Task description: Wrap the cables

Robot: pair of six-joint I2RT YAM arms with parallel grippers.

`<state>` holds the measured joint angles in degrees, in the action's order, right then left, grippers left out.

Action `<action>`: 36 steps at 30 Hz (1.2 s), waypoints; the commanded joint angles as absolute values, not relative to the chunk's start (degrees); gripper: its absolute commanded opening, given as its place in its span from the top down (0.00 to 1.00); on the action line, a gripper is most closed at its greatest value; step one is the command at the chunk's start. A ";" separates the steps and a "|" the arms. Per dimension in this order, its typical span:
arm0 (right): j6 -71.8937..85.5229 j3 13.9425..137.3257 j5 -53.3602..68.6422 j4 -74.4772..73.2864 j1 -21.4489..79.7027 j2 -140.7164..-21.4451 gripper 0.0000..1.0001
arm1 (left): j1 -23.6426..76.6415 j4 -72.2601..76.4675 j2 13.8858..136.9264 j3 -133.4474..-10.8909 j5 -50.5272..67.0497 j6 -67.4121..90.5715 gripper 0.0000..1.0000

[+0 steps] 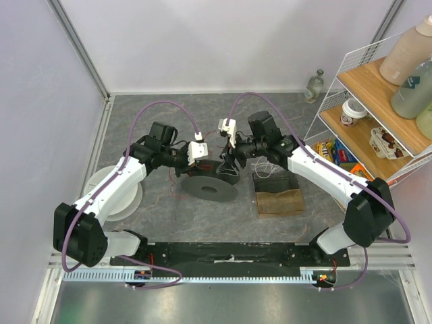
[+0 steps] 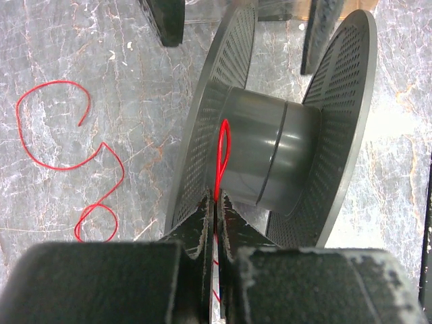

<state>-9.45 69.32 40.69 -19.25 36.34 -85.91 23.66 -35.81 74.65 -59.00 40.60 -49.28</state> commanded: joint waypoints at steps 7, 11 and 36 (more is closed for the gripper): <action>-9.49 69.52 40.25 -11.08 39.55 -88.68 0.41 | 23.99 -36.21 75.67 -62.14 42.01 -51.68 0.98; -9.32 69.17 39.29 -9.15 40.08 -89.38 0.46 | 24.08 -36.21 75.85 -62.31 42.19 -51.77 0.98; -5.89 62.67 42.01 4.48 40.61 -90.79 0.73 | 24.08 -35.42 76.82 -62.31 44.91 -52.38 0.98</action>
